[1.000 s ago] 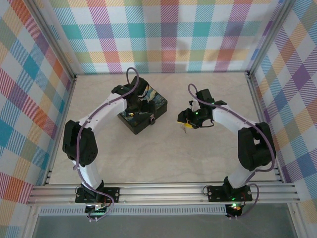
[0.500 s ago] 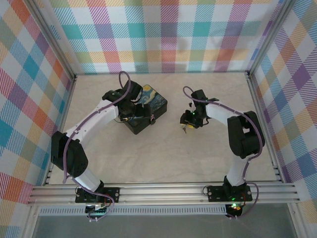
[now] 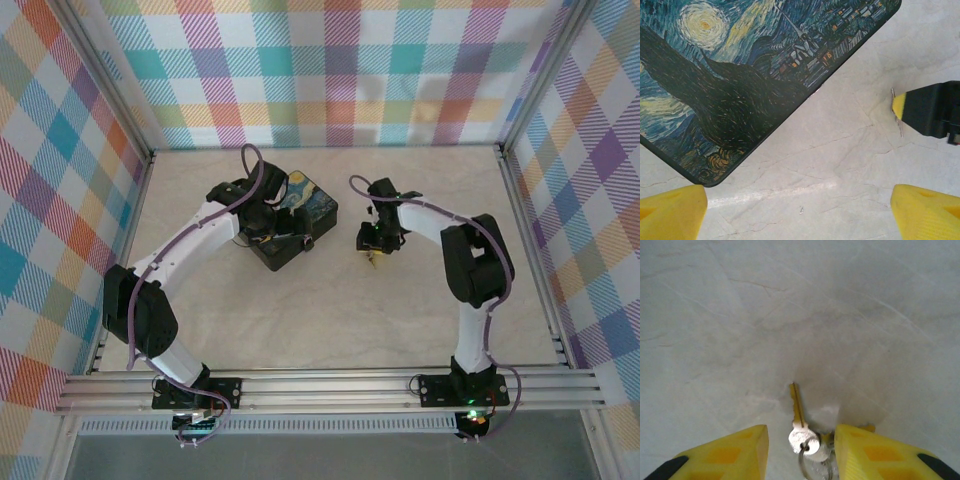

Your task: Unlock a padlock with a key

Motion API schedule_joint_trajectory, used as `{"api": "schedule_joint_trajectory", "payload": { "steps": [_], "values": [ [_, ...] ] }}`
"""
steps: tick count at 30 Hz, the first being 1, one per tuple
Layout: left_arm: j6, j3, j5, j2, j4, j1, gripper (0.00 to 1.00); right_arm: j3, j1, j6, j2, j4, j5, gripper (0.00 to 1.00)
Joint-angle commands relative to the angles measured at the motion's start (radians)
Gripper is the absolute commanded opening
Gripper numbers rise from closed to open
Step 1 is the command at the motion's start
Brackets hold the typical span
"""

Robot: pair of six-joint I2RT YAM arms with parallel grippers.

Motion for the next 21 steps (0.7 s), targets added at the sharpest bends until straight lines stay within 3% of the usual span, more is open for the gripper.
{"api": "schedule_joint_trajectory", "payload": {
  "steps": [1,10,14,18,21],
  "values": [
    [-0.005,0.005,0.011,-0.005,0.006,-0.007,0.94,0.020,0.022,-0.036,0.028,-0.079,0.074,0.38],
    [-0.002,-0.013,-0.019,-0.037,-0.001,-0.007,0.94,-0.054,0.039,-0.022,0.012,-0.064,0.089,0.16],
    [0.001,-0.013,-0.026,-0.036,-0.002,-0.007,0.94,-0.066,0.040,-0.056,-0.011,-0.056,0.077,0.00],
    [-0.011,-0.025,-0.014,-0.031,0.003,-0.008,0.94,-0.073,0.037,-0.101,-0.072,-0.051,0.036,0.00],
    [-0.045,-0.049,0.034,-0.035,0.036,-0.013,0.93,-0.092,0.015,-0.117,-0.130,-0.024,-0.071,0.00]
  ]
}}
